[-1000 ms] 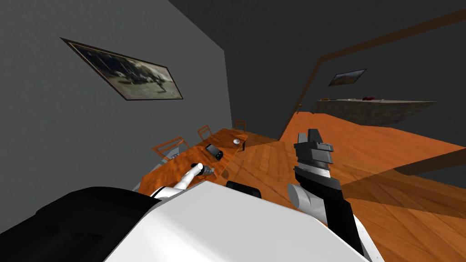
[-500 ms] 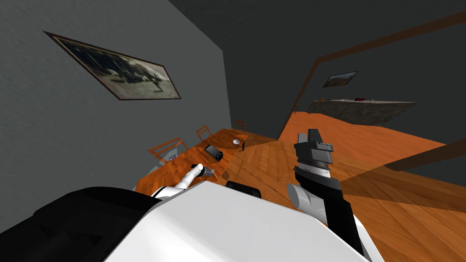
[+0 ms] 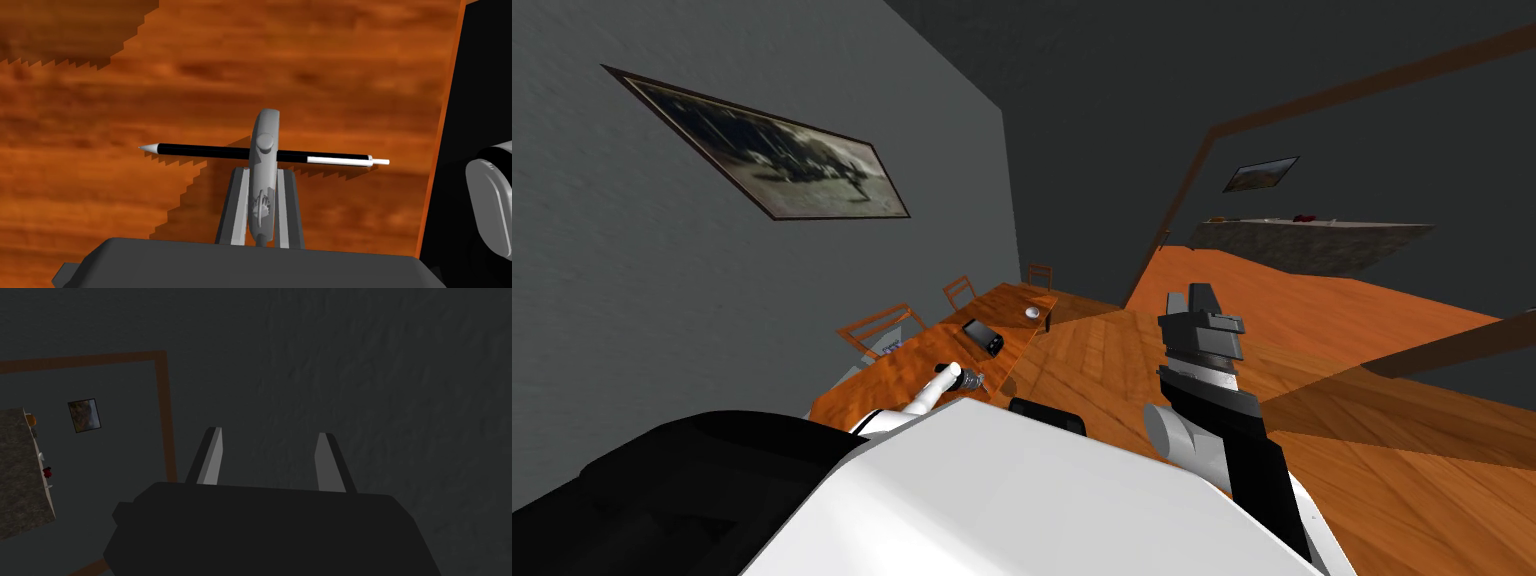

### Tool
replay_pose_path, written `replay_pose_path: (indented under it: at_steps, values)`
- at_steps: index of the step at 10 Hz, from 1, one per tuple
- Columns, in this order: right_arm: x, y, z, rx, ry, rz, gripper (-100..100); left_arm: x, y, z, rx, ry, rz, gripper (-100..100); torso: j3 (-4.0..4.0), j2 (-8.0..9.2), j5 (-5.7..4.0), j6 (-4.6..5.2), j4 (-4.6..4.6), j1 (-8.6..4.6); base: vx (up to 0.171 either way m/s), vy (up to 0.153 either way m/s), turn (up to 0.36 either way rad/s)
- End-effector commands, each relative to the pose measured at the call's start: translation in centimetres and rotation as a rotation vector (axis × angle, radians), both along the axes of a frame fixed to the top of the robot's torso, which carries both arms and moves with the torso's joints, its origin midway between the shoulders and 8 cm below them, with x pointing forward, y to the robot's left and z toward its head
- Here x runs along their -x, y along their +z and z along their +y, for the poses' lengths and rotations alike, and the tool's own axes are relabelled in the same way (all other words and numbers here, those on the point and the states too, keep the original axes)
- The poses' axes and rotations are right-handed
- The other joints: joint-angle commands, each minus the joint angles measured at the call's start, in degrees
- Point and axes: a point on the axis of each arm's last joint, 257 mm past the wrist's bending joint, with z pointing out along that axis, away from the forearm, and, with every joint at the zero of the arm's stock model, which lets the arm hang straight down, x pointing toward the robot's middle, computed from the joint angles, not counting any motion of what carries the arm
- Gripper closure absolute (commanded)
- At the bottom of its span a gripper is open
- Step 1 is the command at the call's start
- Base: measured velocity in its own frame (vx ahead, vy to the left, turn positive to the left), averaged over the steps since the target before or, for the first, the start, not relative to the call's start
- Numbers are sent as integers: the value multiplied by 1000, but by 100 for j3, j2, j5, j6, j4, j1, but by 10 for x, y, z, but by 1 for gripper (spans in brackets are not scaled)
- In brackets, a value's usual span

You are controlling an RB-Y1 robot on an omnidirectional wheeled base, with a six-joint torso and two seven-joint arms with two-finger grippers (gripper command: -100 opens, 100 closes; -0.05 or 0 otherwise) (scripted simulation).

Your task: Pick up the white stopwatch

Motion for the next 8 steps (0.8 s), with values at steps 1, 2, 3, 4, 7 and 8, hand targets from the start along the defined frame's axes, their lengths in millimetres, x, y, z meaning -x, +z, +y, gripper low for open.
replay_pose_path:
  at_steps: [1, 2, 3, 4, 7, 8]
  values:
    - [0, 0, 0, 0, 0, 0, 0, 0, 0, 0, 0, 0, 0, 100, 0, 0, 0, 0, 0, 0, 0, 0, 0]
    - [0, 0, 0, 0, 0, 0, 0, 0, 0, 1, -1, 0, -1, 100, -3, -4, 5, 0, -2, 6, 0, 0, 0]
    - [0, 0, 0, 0, 0, 0, 0, 0, 0, 0, 0, 0, 0, 100, -4, -6, 5, 0, -3, 9, 0, 0, 0]
    - [0, 0, 0, 0, 0, 0, 0, 0, 0, 0, 0, 0, 0, 0, -5, -7, 5, 0, -3, 10, 0, 0, 0]
    - [0, 0, 0, 0, 0, 0, 0, -4, 14, 17, -7, 2, -2, 100, 6, 12, -6, -2, 2, -15, -33, -48, -5]
    - [0, 0, 0, 0, 0, 0, 0, -4, 15, 19, -6, 4, -2, 0, 4, 8, 1, 0, 0, -7, -4, -5, 2]
